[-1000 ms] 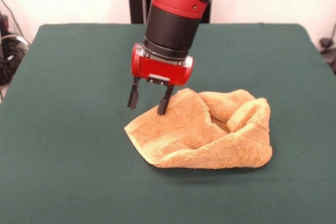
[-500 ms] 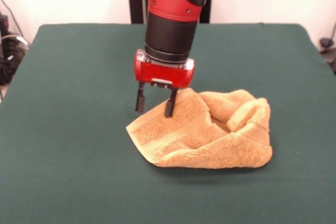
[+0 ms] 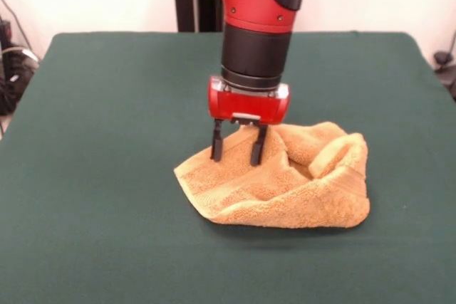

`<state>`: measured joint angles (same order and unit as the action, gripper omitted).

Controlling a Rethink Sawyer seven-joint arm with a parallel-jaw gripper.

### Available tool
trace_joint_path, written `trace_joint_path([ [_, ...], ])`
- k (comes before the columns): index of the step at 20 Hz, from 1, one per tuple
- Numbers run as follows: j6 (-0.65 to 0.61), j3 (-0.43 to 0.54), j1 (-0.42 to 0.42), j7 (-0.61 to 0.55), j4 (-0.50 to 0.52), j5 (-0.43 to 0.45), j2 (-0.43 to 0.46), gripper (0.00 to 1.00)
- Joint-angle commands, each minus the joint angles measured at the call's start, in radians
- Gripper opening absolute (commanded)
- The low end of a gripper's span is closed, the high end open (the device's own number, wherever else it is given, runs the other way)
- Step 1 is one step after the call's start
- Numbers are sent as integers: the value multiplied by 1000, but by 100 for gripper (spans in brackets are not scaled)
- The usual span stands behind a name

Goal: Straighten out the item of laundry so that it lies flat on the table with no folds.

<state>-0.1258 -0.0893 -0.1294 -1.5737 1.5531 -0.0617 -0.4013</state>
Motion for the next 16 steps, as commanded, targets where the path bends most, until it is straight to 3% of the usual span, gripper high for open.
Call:
trace_joint_path([
  [1, 77, 159, 7, -244, 31, -54, 60, 100],
  [5, 65, 83, 56, -250, 4, -74, 81, 100],
  [8, -70, -49, 140, -277, -43, -134, 125, 100],
  [13, -225, -347, 305, -418, -200, -311, 367, 100],
  [16, -242, -392, 318, -443, -236, -373, 449, 100],
])
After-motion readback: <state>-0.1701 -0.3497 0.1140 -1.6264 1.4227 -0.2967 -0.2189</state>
